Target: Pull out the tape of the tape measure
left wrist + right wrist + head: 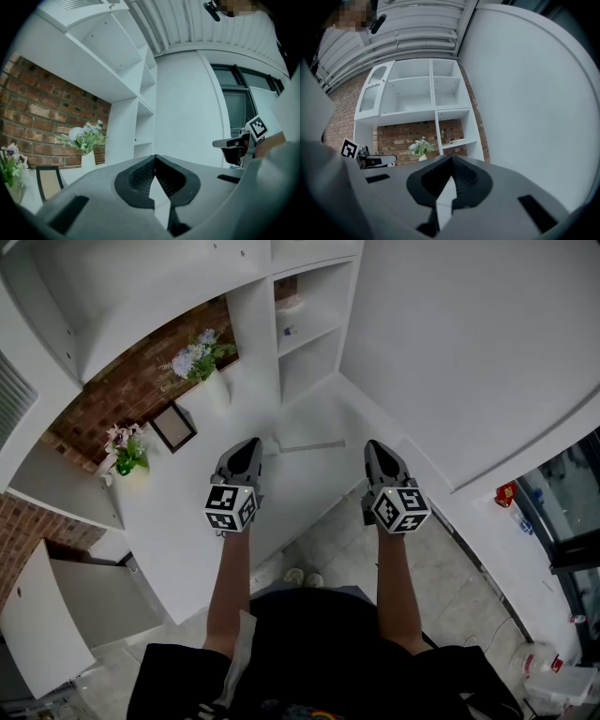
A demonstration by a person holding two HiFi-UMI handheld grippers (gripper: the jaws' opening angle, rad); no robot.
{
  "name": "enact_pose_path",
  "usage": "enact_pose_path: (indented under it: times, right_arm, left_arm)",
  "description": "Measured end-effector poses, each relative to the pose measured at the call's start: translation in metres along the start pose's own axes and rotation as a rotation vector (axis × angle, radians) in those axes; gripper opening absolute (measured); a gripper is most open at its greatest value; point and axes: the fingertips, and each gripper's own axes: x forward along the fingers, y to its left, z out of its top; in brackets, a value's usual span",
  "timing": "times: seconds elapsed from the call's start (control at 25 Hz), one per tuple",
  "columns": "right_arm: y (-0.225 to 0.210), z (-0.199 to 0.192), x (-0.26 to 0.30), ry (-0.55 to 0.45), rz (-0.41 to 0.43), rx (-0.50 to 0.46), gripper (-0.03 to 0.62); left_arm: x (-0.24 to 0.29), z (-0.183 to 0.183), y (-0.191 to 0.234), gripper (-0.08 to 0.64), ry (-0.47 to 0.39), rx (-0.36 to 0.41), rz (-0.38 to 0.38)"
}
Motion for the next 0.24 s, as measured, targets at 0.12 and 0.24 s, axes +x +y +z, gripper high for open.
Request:
enact_pose_path:
  times: [0.12,0.24]
  right_arm:
    - [-0.0028,0.0003,-0.0023,0.0,-0.004,0.005,-0.003]
    - [-0.0054,-0.0002,-0.0047,0.0,-0.006,0.008,-0.003]
  left_arm:
    - [0.0,-0.0007,-0.0017,0.009,0.004,0.0,-0.002]
    - [0.0004,-0.0024,-0.0033,0.009,0.009,-0.001,-0.002]
